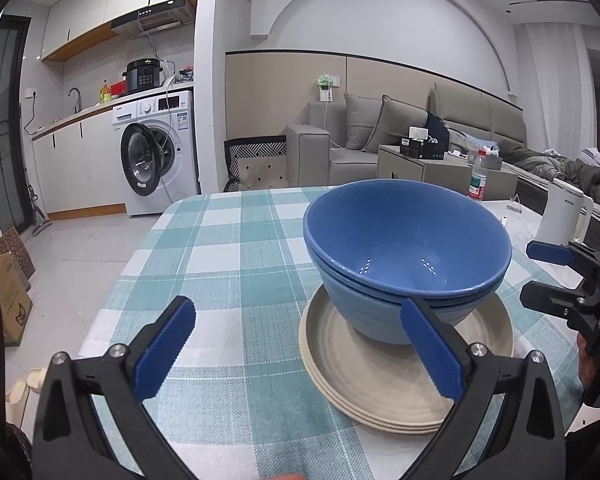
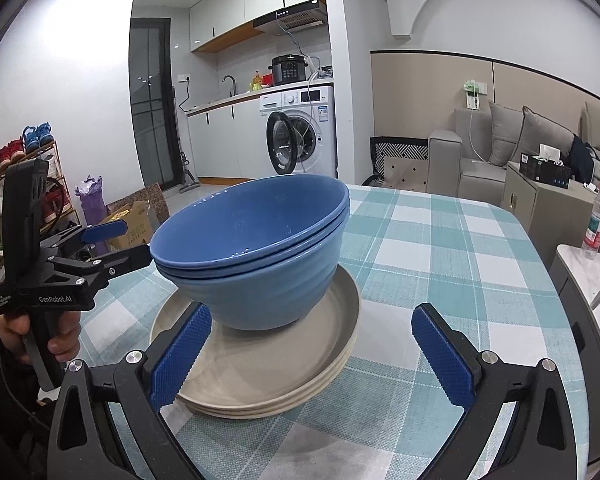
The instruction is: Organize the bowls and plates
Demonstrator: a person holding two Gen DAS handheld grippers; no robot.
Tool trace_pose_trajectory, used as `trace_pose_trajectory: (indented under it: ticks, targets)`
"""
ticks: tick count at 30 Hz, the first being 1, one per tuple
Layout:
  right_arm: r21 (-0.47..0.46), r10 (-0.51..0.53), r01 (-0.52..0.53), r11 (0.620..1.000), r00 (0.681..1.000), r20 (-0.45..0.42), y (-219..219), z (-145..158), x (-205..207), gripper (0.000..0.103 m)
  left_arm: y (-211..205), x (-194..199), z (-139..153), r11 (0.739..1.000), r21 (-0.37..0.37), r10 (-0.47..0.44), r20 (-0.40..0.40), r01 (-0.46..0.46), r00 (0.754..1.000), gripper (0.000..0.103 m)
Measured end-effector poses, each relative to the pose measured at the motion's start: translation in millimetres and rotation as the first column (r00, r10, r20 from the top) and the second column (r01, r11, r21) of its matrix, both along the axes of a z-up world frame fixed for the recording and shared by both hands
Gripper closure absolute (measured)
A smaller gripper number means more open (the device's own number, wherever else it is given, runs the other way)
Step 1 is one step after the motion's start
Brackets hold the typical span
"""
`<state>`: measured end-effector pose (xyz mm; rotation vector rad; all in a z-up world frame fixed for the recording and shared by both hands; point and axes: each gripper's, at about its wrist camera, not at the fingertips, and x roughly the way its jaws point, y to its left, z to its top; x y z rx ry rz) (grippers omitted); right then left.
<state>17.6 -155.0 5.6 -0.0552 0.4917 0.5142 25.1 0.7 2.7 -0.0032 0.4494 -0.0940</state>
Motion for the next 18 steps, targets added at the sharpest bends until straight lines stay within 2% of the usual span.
trace_pose_trajectory:
  ticks: [12,18]
  targets:
    - [0.008,0.012,-0.012,1.000,0.998,0.063,-1.5,-3.5,-6.8,0.001,-0.8,-6.9,-7.9,1.000,0.007,-0.020,0.056,0.019,0.998,0.000]
    - [-0.001,0.019,-0.019,1.000,0.997,0.080,-0.8,-6.7,-10.3,0.001,5.8,-6.8,-6.9,0.999,-0.036,-0.033,0.063,0.035,0.997,0.000]
